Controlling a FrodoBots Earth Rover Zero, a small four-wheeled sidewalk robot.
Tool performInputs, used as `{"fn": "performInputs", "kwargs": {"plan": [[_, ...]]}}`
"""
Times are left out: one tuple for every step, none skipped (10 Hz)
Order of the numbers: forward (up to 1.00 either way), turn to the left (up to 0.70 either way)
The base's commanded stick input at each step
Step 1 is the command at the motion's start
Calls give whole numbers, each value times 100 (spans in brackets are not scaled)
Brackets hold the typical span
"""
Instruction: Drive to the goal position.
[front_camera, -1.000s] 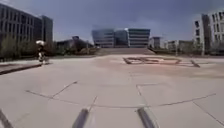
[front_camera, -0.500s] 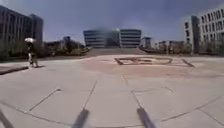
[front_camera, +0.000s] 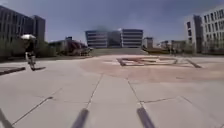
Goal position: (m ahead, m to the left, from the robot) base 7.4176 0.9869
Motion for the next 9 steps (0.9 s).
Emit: {"fn": "performInputs", "kwargs": {"plan": [[70,0],[70,0],[70,0],[70,0],[70,0],[70,0],[70,0],[70,0],[70,0]]}}
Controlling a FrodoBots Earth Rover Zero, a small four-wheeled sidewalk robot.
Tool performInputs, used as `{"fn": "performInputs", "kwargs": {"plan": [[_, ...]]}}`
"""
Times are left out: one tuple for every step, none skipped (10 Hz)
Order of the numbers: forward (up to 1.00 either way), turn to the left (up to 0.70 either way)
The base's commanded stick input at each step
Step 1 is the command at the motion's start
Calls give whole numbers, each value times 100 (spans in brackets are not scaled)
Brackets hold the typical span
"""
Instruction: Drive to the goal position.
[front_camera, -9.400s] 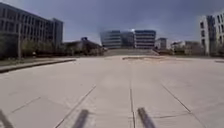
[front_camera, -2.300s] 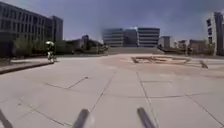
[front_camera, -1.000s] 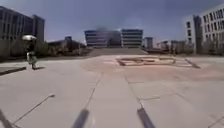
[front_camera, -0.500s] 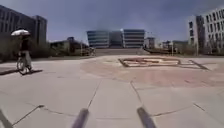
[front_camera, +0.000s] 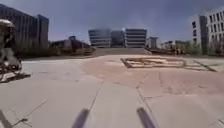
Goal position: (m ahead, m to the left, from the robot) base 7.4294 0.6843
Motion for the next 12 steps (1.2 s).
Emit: {"fn": "performInputs", "kwargs": {"plan": [[70,-10],[70,-22],[70,-29],[70,-30],[70,-30],[70,-30],[70,-30],[70,-30],[70,-10],[70,0],[70,0],[70,0]]}}
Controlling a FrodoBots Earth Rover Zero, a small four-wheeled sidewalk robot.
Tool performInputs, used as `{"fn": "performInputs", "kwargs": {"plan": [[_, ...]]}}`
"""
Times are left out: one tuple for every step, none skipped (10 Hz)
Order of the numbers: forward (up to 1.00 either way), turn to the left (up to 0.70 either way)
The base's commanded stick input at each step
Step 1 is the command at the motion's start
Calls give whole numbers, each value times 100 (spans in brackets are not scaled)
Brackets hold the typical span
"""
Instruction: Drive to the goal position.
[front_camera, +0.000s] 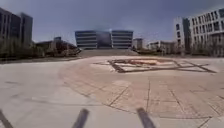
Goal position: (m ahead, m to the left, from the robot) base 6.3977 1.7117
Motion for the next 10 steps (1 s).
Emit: {"fn": "performInputs", "kwargs": {"plan": [[70,0],[70,0],[70,0],[70,0],[70,0],[70,0],[70,0],[70,0],[70,0],[70,0]]}}
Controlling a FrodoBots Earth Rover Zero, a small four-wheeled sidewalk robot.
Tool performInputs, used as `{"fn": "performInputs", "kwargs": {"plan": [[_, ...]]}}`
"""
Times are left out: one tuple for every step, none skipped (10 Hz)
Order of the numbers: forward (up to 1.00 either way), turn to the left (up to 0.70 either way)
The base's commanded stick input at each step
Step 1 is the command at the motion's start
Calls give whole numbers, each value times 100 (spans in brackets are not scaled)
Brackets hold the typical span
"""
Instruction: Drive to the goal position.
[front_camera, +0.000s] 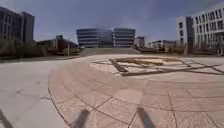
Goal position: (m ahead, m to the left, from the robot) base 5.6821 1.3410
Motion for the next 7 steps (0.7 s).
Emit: {"fn": "performInputs", "kwargs": {"plan": [[70,0],[70,0],[70,0],[70,0],[70,0],[70,0],[70,0]]}}
